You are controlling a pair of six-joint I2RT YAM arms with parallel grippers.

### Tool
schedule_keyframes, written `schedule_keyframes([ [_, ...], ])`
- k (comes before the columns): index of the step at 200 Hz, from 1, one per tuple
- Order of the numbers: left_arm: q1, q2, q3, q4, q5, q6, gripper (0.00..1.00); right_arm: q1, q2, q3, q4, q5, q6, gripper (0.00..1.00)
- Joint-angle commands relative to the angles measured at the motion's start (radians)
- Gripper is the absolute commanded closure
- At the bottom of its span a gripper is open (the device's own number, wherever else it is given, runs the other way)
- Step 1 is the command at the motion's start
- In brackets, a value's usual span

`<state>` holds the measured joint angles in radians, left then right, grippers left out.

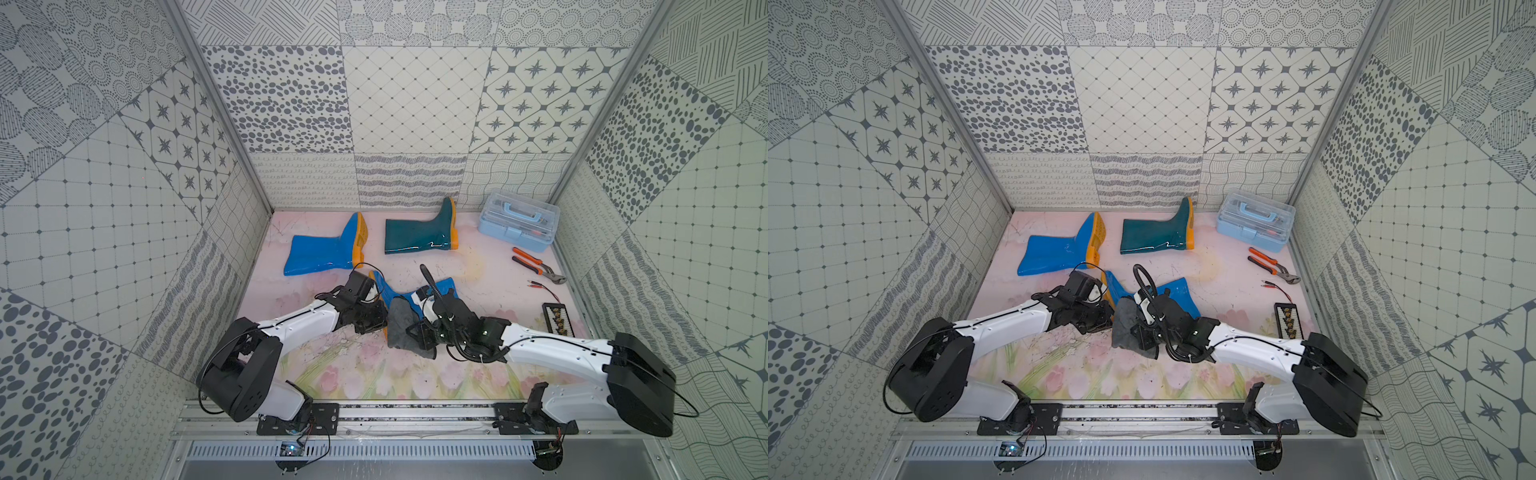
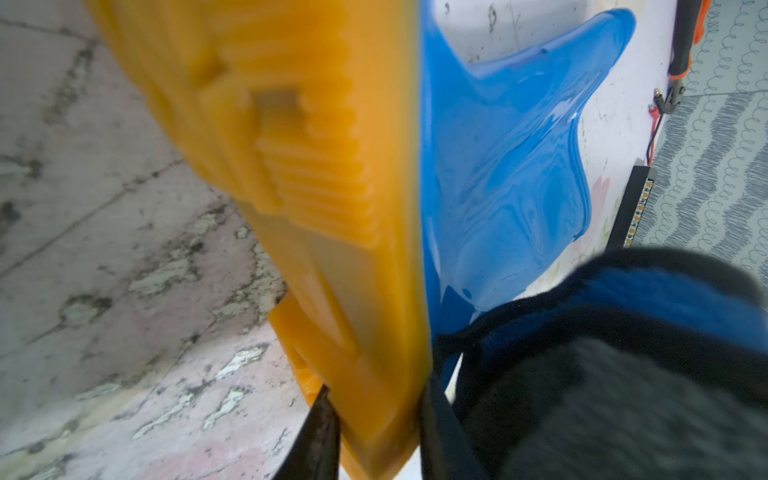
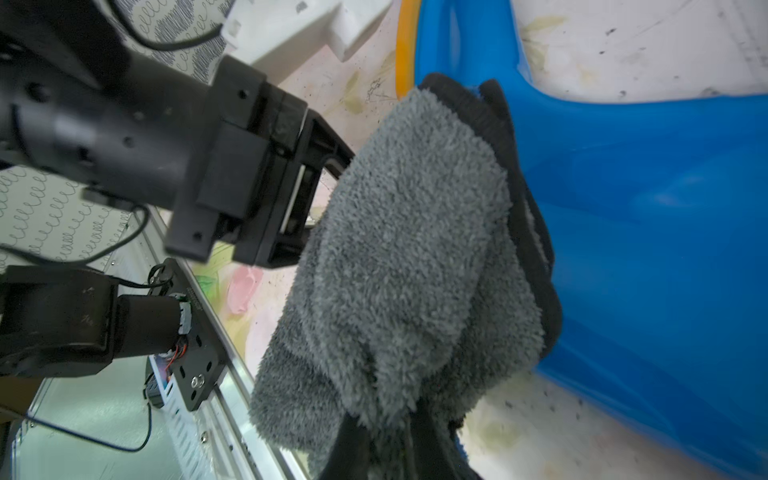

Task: Wipe the rubber boots with a cloth
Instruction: Wipe the dirt off the rubber boot.

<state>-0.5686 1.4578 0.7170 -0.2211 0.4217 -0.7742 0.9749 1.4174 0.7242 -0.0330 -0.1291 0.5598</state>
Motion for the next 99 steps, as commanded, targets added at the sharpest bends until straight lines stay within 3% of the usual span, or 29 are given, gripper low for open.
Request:
schedule_keyframes([
  [1, -0.001, 0.024, -0.033, -0.111, -0.137, 0.036, 1.0, -0.003, 0.101, 0.013, 0.079, -0.041, -0.03, 1.0],
  [16, -0.003, 0.015, -0.037, -0.12, -0.144, 0.036, 1.0, -0.009, 0.085, -0.019, 0.073, -0.027, -0.023, 1.0],
  [48, -0.003, 0.005, -0.042, -0.128, -0.15, 0.042, 1.0, -0.043, -0.141, -0.128, -0.09, 0.098, -0.065, 1.0],
  [66, -0.003, 0.01, -0.047, -0.127, -0.151, 0.044, 1.0, -0.161, -0.268, -0.198, -0.237, 0.165, -0.07, 1.0],
  [86, -0.002, 0.018, -0.05, -0.125, -0.146, 0.046, 1.0, -0.326, -0.429, -0.273, -0.305, 0.16, -0.068, 1.0],
  [99, -0.003, 0.017, -0.049, -0.126, -0.144, 0.048, 1.0, -0.372, -0.518, -0.279, -0.325, 0.167, -0.076, 1.0],
])
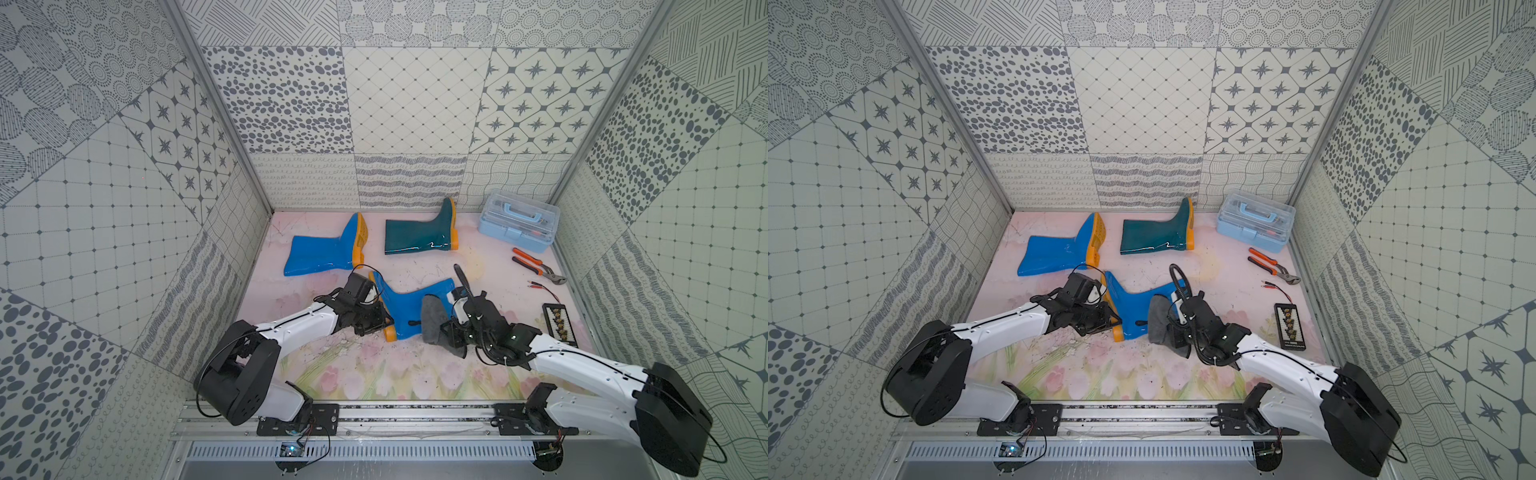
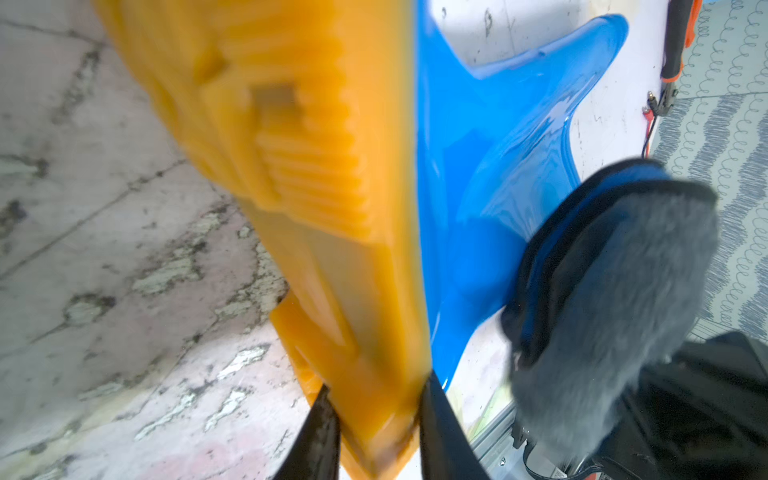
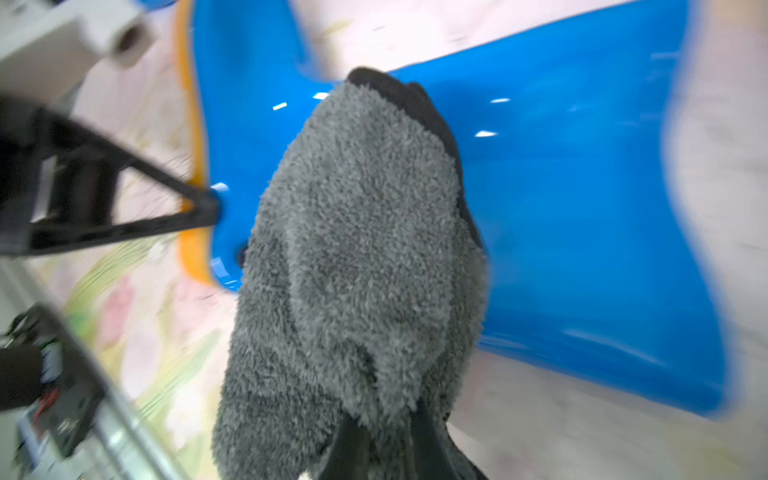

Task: Wipe the rubber boots with a cloth
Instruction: Wipe the dirt off the rubber boot.

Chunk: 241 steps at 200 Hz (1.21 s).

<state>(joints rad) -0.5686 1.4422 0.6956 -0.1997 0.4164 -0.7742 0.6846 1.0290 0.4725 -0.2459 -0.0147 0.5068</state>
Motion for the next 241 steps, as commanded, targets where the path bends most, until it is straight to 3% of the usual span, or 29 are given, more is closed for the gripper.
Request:
schedule_keyframes([
  [1, -0.002, 0.032, -0.027, -0.149, -0.139, 0.048, 1.0, -0.084, -0.134, -0.025, -0.117, 0.055, -0.022, 1.0],
  [31, -0.002, 0.022, -0.025, -0.149, -0.143, 0.048, 1.0, -0.066, -0.144, 0.062, -0.157, -0.037, -0.042, 1.0],
  [77, -0.002, 0.052, -0.004, -0.143, -0.136, 0.046, 1.0, 0.354, 0.139, 0.21, -0.029, -0.018, -0.076, 1.0],
  [113, -0.001, 0.069, -0.004, -0.13, -0.114, 0.044, 1.0, 0.418, 0.381, 0.185, 0.127, -0.043, -0.003, 1.0],
  [148, -0.002, 0.059, -0.02, -0.146, -0.118, 0.056, 1.0, 0.296, 0.413, 0.171, 0.028, 0.011, 0.097, 1.0],
  [185, -0.001, 0.061, -0.015, -0.181, -0.146, 0.082, 1.0, 0.08, 0.225, 0.081, -0.09, 0.029, 0.201, 1.0],
  [212, -0.002, 0.068, -0.013, -0.177, -0.143, 0.083, 1.0, -0.085, 0.1, 0.012, -0.167, 0.027, 0.189, 1.0],
  [241, -0.002, 0.075, 0.0, -0.189, -0.144, 0.103, 1.0, -0.228, 0.095, 0.02, -0.232, -0.052, 0.13, 1.0],
])
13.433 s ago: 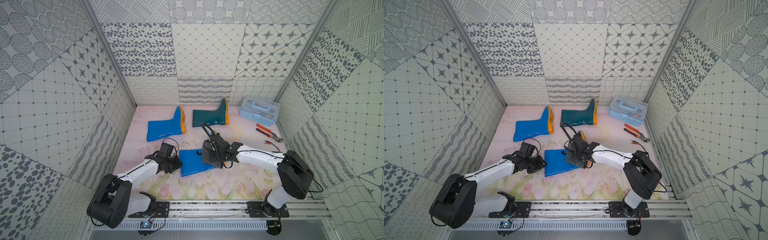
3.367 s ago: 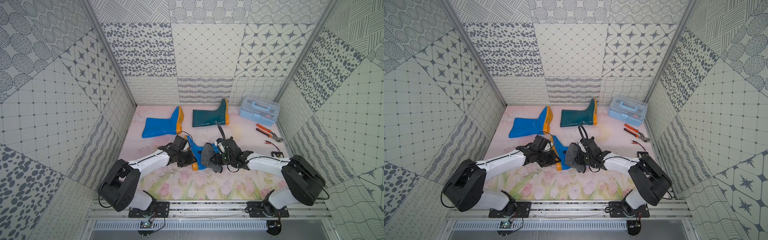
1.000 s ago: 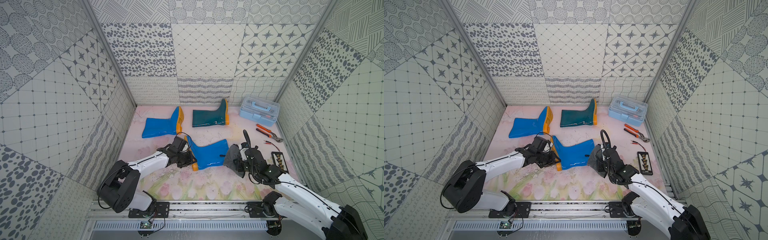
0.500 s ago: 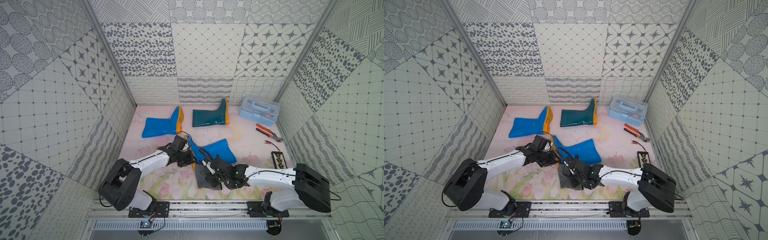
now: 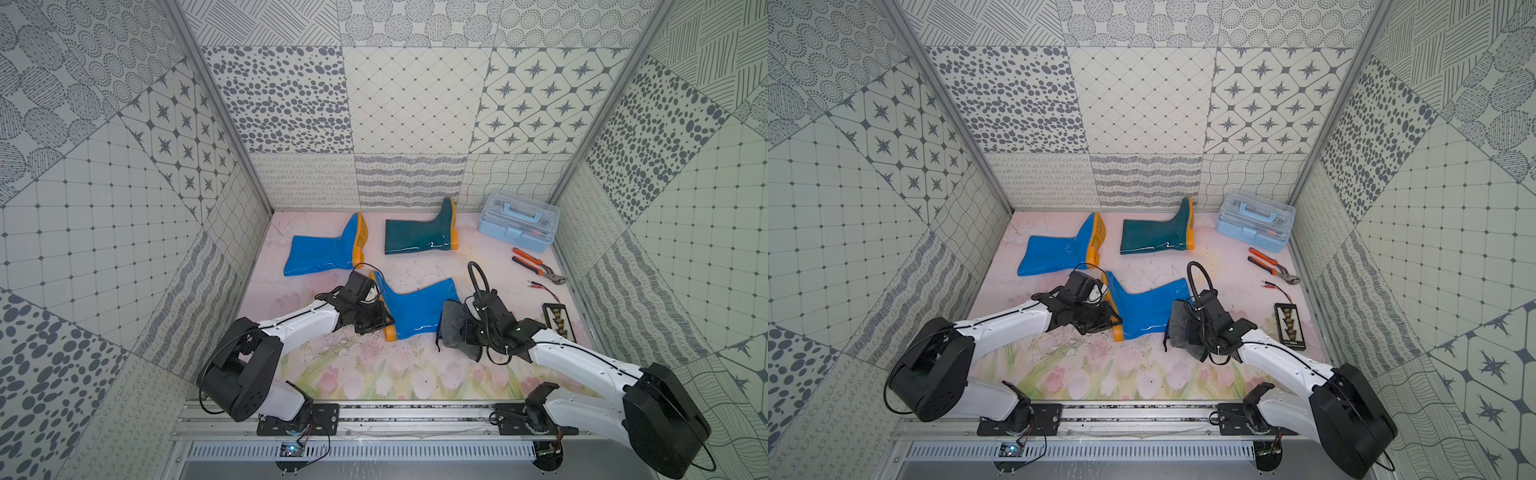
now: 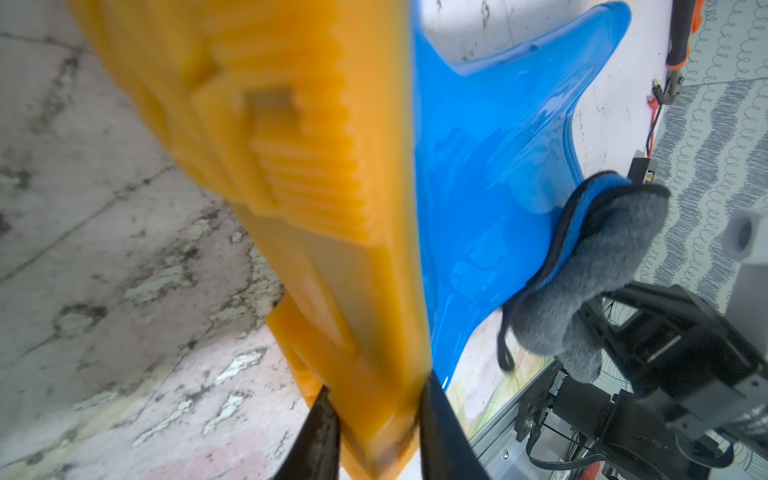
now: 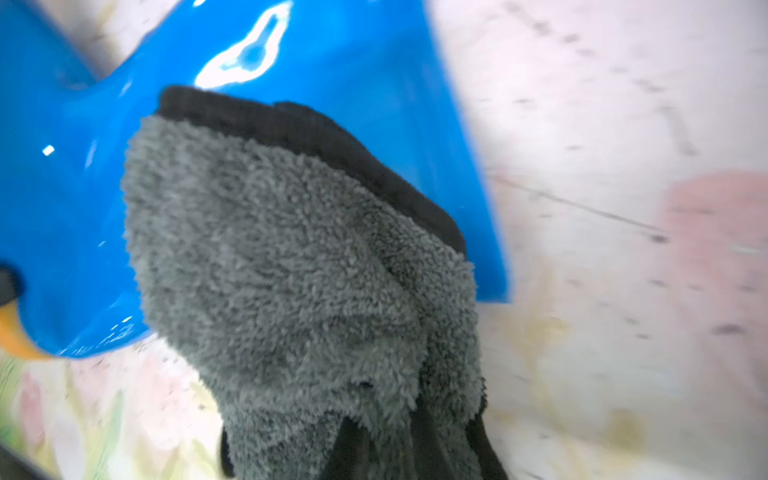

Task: Wipe the rubber boots with a cloth
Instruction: Wipe the dirt off the rubber boot.

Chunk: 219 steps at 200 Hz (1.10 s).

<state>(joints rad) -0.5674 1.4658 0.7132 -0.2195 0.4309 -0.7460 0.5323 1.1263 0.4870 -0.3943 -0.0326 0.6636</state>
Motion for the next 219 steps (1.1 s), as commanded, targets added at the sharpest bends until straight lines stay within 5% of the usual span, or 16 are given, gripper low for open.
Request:
schedule_keyframes([
  [1, -0.003, 0.052, -0.016, -0.17, -0.159, 0.076, 1.0, -0.076, -0.002, 0.008, -0.087, -0.035, -0.028, 1.0],
  [51, -0.004, 0.025, -0.022, -0.296, -0.162, 0.159, 1.0, -0.005, -0.088, 0.222, -0.166, 0.014, -0.079, 1.0],
  [84, -0.012, -0.061, -0.055, -0.46, -0.24, 0.133, 1.0, -0.002, 0.094, 0.424, -0.127, -0.016, -0.169, 1.0],
  [127, -0.037, -0.162, 0.015, -0.59, -0.322, 0.157, 1.0, 0.049, 0.425, 0.644, 0.106, -0.29, -0.214, 1.0],
  [193, -0.045, -0.112, 0.053, -0.501, -0.257, 0.377, 1.0, 0.192, 0.856, 0.919, 0.382, -0.674, -0.206, 1.0],
  [219, -0.045, -0.061, 0.075, -0.508, -0.281, 0.396, 1.0, 0.199, 0.955, 0.971, 0.408, -0.701, -0.198, 1.0],
])
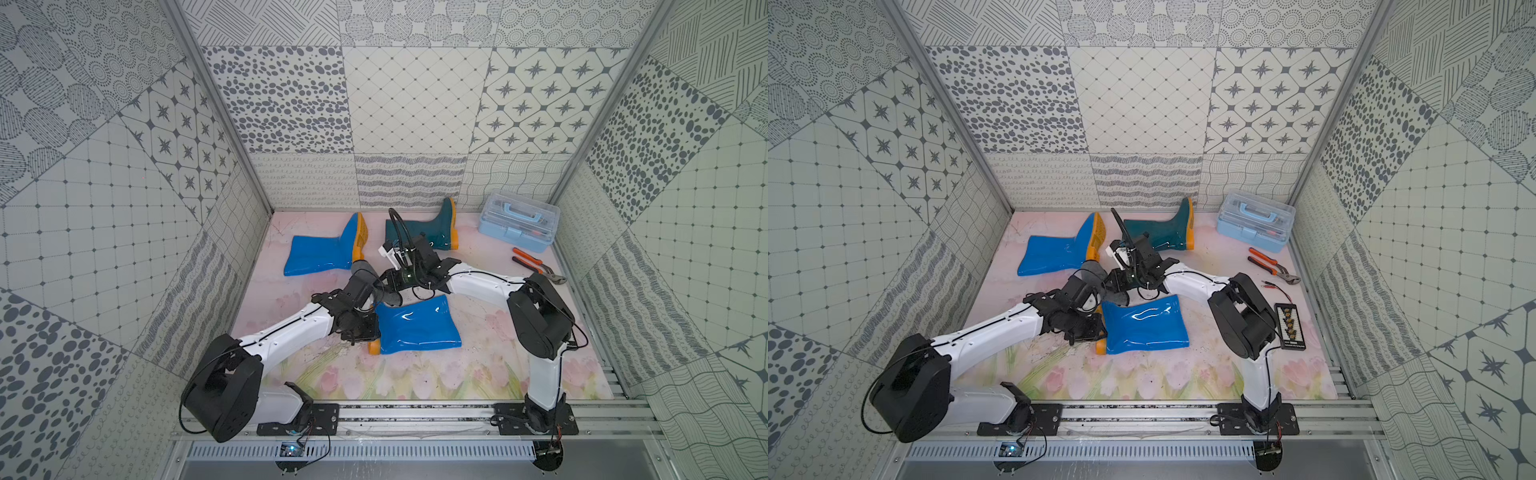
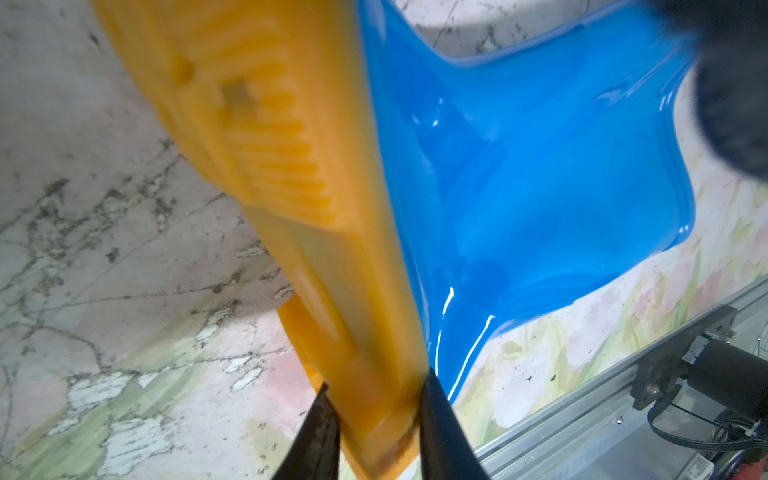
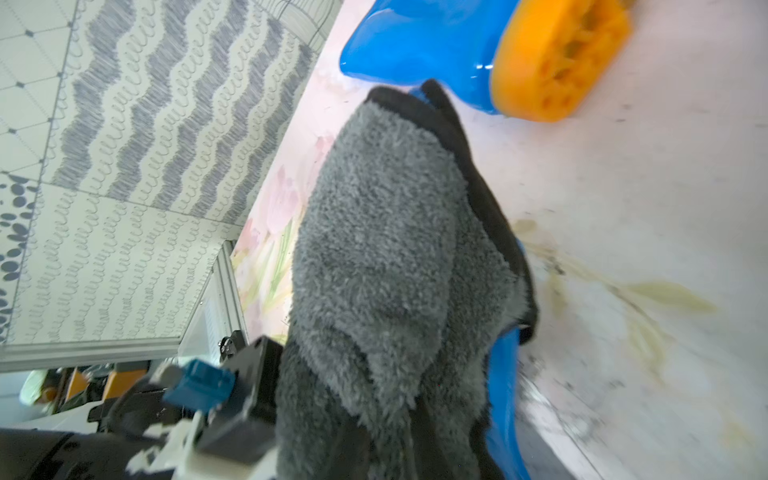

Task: Wipe the rubber boots with a cloth
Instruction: Wipe the dirt off the rubber boot.

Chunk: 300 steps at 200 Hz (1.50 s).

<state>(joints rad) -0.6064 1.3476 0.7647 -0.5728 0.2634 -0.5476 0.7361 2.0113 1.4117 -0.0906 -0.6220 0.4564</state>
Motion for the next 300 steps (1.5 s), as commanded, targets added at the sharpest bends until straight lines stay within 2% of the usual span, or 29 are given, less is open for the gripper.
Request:
schedule_keyframes([
  [1, -0.007, 0.06, 0.025, -0.154, -0.115, 0.198, 1.0, -0.004, 0.072, 0.047, 0.101, -0.108, 0.007, 1.0],
  [16, -0.009, 0.091, 0.037, -0.16, -0.117, 0.197, 1.0, -0.02, 0.087, 0.047, 0.025, -0.027, -0.016, 1.0],
  [31, -0.009, 0.111, 0.047, -0.163, -0.122, 0.19, 1.0, -0.082, 0.082, -0.014, 0.006, 0.036, 0.015, 1.0],
  [51, -0.008, 0.119, 0.044, -0.152, -0.13, 0.181, 1.0, -0.18, 0.047, -0.158, 0.074, 0.061, 0.076, 1.0],
  [68, -0.009, 0.12, 0.036, -0.136, -0.128, 0.173, 1.0, -0.215, 0.005, -0.226, 0.068, 0.068, 0.051, 1.0],
  [97, -0.008, 0.123, 0.03, -0.122, -0.123, 0.175, 1.0, -0.158, -0.093, -0.283, 0.044, 0.023, 0.018, 1.0],
  [123, -0.008, 0.109, 0.027, -0.112, -0.131, 0.184, 1.0, -0.037, -0.224, -0.333, 0.004, 0.062, -0.009, 1.0],
  [139, -0.009, 0.105, 0.027, -0.099, -0.121, 0.193, 1.0, -0.012, -0.257, -0.374, 0.027, 0.062, 0.036, 1.0],
  [152, -0.009, 0.113, 0.035, -0.098, -0.112, 0.202, 1.0, -0.009, -0.228, -0.393, 0.086, 0.044, 0.079, 1.0],
  [177, -0.014, 0.132, 0.046, -0.098, -0.1, 0.219, 1.0, 0.005, -0.091, -0.284, 0.117, -0.003, 0.103, 1.0],
  [207, -0.031, 0.142, 0.058, -0.099, -0.093, 0.225, 1.0, 0.002, 0.032, -0.081, 0.109, 0.026, 0.125, 1.0],
  [235, -0.043, 0.139, 0.062, -0.103, -0.109, 0.202, 1.0, -0.023, 0.07, 0.059, 0.068, 0.099, 0.149, 1.0],
  [263, -0.042, 0.113, 0.04, -0.057, -0.112, 0.139, 1.0, -0.027, 0.075, 0.098, 0.058, 0.127, 0.157, 1.0],
  [293, -0.012, 0.055, 0.018, -0.026, -0.086, 0.058, 0.67, -0.007, 0.039, 0.028, 0.082, 0.139, 0.172, 1.0],
  [300, 0.004, 0.032, 0.008, -0.016, -0.072, 0.037, 0.63, -0.002, 0.029, 0.006, 0.089, 0.142, 0.177, 1.0],
])
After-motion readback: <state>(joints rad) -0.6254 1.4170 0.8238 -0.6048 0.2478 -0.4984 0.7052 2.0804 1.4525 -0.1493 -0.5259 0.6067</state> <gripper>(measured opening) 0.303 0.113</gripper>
